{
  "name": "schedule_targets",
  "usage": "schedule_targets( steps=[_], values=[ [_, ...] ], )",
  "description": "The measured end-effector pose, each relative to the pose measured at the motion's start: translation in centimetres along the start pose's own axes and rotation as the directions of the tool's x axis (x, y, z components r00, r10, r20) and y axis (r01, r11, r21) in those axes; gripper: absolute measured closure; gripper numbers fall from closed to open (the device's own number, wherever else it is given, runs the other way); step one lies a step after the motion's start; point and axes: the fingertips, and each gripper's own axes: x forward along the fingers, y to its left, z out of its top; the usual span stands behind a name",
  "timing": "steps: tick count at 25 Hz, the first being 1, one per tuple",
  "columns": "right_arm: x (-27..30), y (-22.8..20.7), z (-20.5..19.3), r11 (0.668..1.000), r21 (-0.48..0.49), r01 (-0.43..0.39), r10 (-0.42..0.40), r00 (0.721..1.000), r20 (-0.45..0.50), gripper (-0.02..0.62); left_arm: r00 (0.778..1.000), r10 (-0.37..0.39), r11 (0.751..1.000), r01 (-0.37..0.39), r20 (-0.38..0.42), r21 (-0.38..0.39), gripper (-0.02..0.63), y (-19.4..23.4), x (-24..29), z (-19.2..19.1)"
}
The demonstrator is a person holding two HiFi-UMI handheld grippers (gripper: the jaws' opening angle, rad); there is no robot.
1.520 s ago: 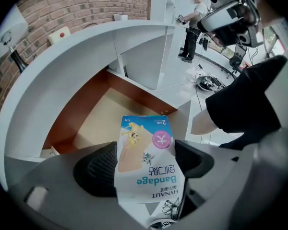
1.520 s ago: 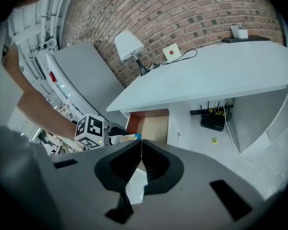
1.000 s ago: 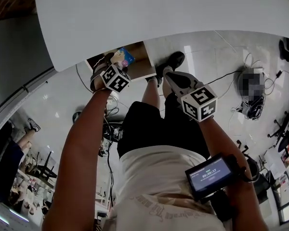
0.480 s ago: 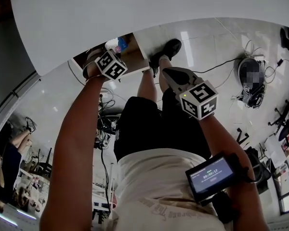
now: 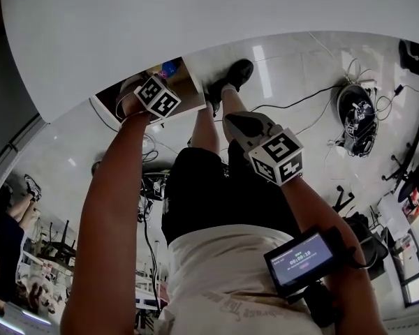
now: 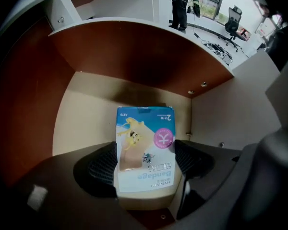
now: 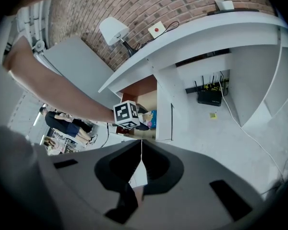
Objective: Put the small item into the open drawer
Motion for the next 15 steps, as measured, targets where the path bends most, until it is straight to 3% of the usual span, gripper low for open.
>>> schedule_targets(
  steps=[7, 15],
  values=[
    [-0.3, -1.0, -0.2, 0.999, 0.016, 0.027, -0.027, 1.0, 0.003, 0.589, 1.0, -0.018, 1.0, 0.018, 0.022, 0.001, 0.222, -0.3, 0.0, 0.2],
    [0.8, -0.2, 1.2, 0.999, -0.033, 0.016, -0.016, 1.0, -0.001, 0.589, 0.998, -0.012, 0.993, 0.018, 0.056, -0.115, 0.224, -0.2, -3.3, -0.8]
  ],
)
